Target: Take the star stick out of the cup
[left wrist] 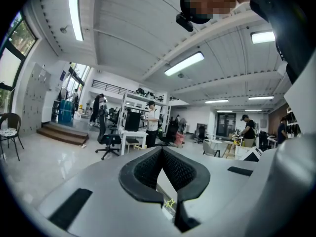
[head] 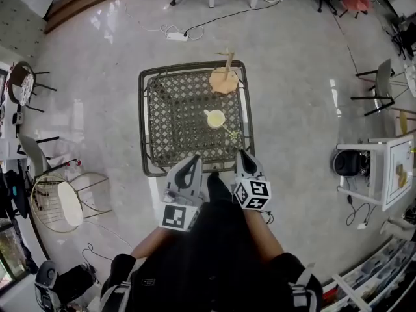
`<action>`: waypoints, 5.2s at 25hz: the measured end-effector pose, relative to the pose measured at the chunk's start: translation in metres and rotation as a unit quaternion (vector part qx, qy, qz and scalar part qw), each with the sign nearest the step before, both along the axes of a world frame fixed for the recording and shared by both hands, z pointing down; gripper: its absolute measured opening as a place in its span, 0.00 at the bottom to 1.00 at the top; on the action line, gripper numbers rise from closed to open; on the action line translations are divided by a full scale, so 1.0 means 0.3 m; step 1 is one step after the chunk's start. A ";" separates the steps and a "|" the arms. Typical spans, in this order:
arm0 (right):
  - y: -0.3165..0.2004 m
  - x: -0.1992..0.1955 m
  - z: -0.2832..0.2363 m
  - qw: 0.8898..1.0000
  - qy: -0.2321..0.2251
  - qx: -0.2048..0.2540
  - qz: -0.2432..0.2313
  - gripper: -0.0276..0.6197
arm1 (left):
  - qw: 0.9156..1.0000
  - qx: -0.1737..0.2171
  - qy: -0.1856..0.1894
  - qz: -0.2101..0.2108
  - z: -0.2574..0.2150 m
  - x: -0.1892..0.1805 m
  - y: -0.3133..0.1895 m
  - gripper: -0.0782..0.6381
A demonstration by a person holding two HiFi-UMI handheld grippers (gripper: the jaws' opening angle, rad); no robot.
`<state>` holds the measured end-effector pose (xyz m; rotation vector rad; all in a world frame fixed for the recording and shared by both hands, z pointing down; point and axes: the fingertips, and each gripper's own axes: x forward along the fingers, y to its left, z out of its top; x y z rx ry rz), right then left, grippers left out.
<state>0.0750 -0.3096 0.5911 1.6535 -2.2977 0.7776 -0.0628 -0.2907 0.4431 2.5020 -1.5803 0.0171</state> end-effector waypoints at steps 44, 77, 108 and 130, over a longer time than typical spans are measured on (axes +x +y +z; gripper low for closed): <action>-0.231 0.005 0.525 0.974 -0.019 -0.224 -0.034 0.08 | 0.997 -0.060 -0.002 -0.046 0.144 0.021 -0.297 0.13; 0.646 -0.149 0.026 0.997 -0.049 -0.056 0.022 0.08 | 0.999 0.038 0.030 -0.014 -0.071 -0.235 0.695 0.13; 1.015 0.171 -0.351 0.992 -0.089 0.090 -0.008 0.08 | 0.998 0.041 0.004 -0.042 -0.087 0.089 0.960 0.13; 1.047 0.178 -0.356 0.990 -0.097 0.099 -0.017 0.08 | 0.998 0.045 -0.004 -0.046 -0.081 0.100 0.992 0.13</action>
